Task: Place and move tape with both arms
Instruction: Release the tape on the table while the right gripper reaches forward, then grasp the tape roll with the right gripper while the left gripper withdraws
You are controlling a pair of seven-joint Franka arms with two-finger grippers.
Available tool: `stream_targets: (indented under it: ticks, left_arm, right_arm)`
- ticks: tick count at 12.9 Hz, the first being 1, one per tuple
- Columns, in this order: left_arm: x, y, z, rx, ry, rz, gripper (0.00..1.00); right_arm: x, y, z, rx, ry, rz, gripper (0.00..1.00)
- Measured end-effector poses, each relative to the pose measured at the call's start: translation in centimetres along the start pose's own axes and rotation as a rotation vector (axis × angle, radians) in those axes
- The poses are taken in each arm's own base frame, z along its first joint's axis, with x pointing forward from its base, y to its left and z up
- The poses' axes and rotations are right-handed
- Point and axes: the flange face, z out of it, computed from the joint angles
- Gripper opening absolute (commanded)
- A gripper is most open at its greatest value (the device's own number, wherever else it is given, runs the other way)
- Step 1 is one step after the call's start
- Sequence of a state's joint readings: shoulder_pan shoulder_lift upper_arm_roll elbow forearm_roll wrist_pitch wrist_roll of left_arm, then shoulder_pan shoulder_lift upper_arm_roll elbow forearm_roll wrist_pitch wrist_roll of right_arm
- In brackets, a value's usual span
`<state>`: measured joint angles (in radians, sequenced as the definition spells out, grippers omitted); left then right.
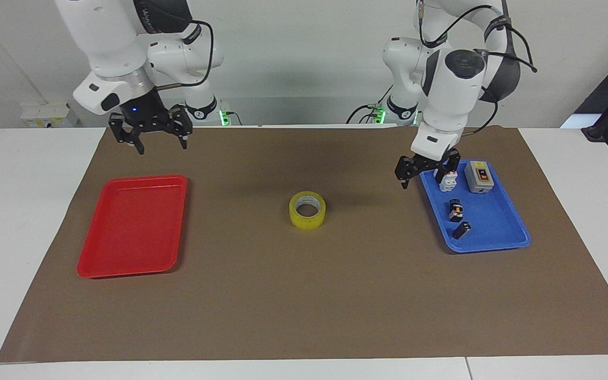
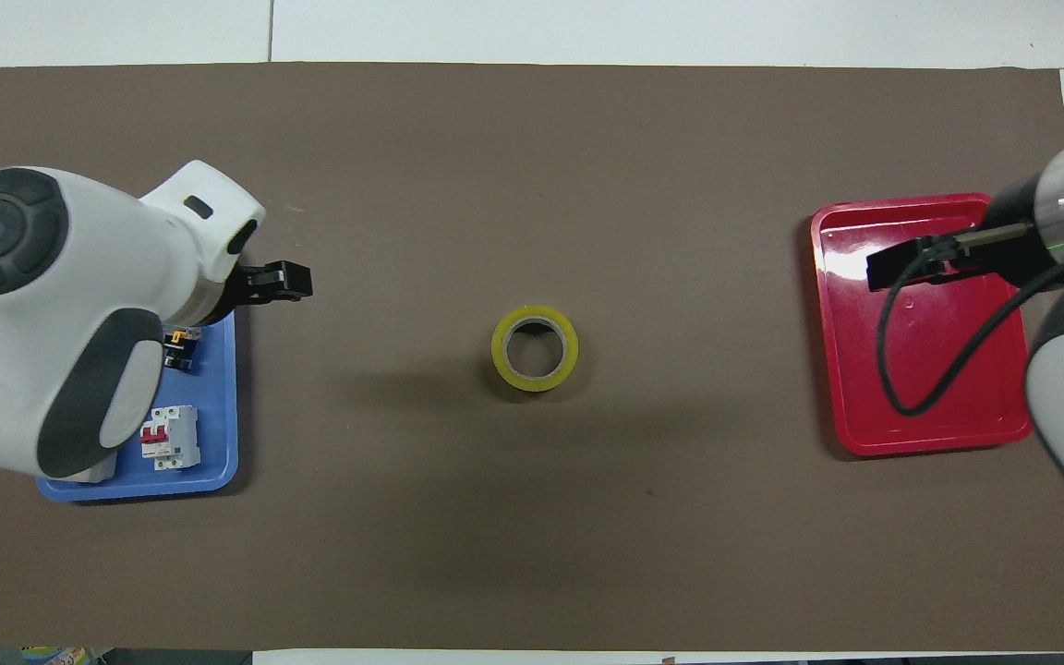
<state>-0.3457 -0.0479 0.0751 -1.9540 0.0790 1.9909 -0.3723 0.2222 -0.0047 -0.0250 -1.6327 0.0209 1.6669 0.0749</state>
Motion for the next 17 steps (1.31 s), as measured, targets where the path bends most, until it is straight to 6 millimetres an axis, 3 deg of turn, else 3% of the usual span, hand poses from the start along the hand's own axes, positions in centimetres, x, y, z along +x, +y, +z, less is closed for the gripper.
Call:
stream_targets:
  ticks: [2,5,7,9,11,14,17]
  left_arm:
    - [1.5,-5.0,-2.3,-0.018,0.004,-0.043,1.0]
    - [2.9,-12.7,-5.6,-0.069,-0.027,0.008,1.0]
    - [3.1,-16.4,-7.7,-0.069,-0.041,0.06,1.0]
    - [3.0,-19.0,-9.8,-0.068,-0.067,0.085,1.0]
    - [3.0,-20.2,-11.3,-0.069,-0.09,0.109,1.0]
    - [2.8,-20.0,-11.0,-0.073,-0.127,0.129,1.0]
    - [2.5,-19.1,-10.1,-0.076,-0.157,0.147,1.0]
  right_arm:
    - [1.5,-6.1,3.2,0.008,0.022,0.006,1.0]
    - [3.2,-16.2,10.2,0.028,0.058,0.027,1.0]
    - [3.1,-20.7,14.3,0.036,0.064,0.019,1.0]
    - [2.6,-22.6,17.6,0.035,0.061,0.002,1.0]
    - [1.8,-24.1,21.1,0.026,0.049,-0.023,1.0]
    - [0.9,-24.9,26.2,-0.026,0.031,-0.067,1.0]
    - [0.0,-24.1,28.3,-0.049,0.008,-0.072,1.0]
